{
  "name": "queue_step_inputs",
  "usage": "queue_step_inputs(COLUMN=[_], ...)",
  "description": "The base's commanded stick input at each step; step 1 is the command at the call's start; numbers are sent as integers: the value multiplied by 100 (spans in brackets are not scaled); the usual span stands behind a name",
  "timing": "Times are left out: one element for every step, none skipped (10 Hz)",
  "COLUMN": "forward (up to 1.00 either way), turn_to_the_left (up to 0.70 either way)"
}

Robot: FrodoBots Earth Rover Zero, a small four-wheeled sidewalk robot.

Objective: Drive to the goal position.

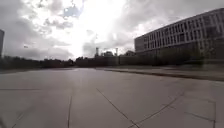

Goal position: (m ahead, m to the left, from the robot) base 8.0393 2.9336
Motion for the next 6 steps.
queue_step_inputs(forward=[70, 70, 70, 70, 70, 70], turn_to_the_left=[0, 0, 0, 0, 0, 0])
